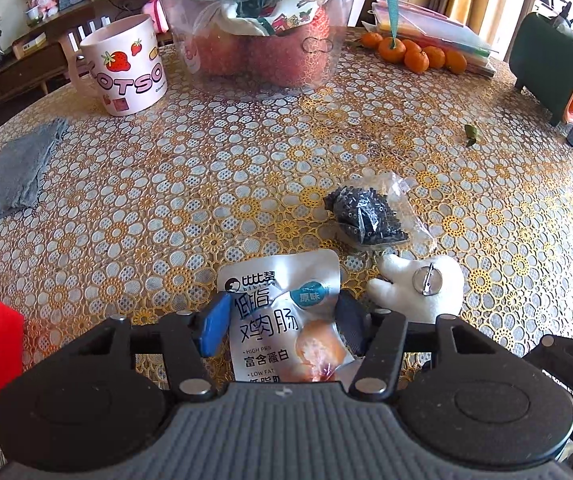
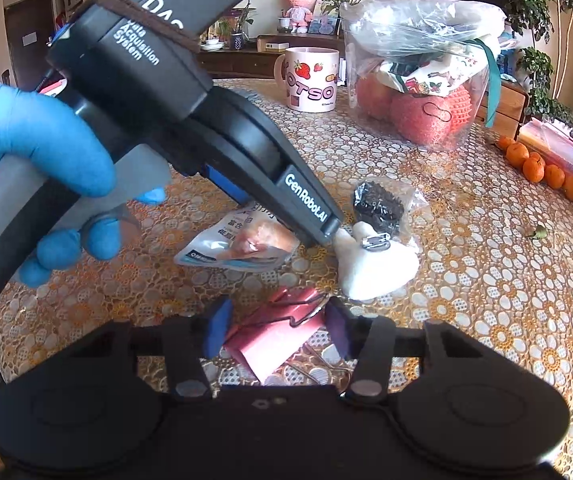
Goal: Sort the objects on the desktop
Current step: 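Lower left tool onto white sausage packet and close on it, then close right tool on red binder clip while left tool holds sausage packet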
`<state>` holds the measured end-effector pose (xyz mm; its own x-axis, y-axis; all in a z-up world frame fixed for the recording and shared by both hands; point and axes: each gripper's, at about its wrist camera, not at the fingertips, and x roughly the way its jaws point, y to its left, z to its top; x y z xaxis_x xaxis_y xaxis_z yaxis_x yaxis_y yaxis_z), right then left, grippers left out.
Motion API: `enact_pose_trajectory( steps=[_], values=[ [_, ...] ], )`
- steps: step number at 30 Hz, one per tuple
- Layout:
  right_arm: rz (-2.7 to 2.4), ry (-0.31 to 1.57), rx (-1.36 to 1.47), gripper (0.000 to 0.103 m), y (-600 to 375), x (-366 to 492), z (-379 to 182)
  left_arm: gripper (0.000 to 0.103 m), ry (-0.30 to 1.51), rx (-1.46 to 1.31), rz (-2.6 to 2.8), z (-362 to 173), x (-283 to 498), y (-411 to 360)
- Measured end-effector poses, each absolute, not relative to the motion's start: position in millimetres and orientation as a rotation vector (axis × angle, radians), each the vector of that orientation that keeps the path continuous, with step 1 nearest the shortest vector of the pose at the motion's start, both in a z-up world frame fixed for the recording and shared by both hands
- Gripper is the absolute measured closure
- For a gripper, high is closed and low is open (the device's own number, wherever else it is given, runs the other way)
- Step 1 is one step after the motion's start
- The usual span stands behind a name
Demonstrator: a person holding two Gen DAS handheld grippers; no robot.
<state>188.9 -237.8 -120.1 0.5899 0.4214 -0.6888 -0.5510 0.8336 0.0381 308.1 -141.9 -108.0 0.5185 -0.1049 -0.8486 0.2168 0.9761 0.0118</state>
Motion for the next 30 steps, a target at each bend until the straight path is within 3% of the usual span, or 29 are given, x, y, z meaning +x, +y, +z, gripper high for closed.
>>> enact_pose_trajectory(
  steps=[4, 7, 25, 30],
  values=[
    [0.554, 0.764, -0.161, 0.061, -242, 188, -119, 0.056, 0.994, 0.148, -0.201, -105, 304, -147],
    [0.543, 0.756, -0.148, 0.073, -246, 185, -115, 0.057, 0.999, 0.142, -0.206, -102, 303, -145],
    [0.465, 0.776, -0.06, 0.075, -275, 173, -97, 0.057, 1.015, 0.097, -0.25, -83, 264, -122],
    [0.452, 0.788, -0.004, 0.08, -282, 172, -91, 0.057, 1.017, 0.096, -0.267, -76, 247, -113]
  ],
)
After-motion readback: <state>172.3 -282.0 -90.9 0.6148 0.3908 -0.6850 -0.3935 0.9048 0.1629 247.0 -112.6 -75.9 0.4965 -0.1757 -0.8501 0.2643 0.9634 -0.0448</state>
